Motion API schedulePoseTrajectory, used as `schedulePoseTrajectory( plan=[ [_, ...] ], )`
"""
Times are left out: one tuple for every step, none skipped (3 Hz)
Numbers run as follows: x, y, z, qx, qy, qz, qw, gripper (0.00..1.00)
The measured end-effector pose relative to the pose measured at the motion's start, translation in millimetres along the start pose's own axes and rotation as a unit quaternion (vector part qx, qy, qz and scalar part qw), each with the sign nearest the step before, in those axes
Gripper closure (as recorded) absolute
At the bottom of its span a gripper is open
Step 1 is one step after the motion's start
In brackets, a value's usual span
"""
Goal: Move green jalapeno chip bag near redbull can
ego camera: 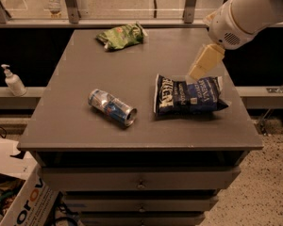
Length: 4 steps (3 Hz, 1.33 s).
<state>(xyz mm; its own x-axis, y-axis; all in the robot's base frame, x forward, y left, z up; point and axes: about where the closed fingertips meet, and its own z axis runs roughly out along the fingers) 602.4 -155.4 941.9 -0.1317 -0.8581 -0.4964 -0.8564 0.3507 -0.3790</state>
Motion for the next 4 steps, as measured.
schedulePoseTrajectory(
  plan=[
    [-3,-1,10,-0.012,-0.024,0.011,0.9996,0.0],
    [-22,-11,36,-0.016,-0.054,0.034,0.9978,0.0],
    [-50,-22,68,-0.015,-0.093,0.058,0.9938,0.0],
    [-74,-35,104,0.003,-0.119,0.083,0.9894,0.0]
  ],
)
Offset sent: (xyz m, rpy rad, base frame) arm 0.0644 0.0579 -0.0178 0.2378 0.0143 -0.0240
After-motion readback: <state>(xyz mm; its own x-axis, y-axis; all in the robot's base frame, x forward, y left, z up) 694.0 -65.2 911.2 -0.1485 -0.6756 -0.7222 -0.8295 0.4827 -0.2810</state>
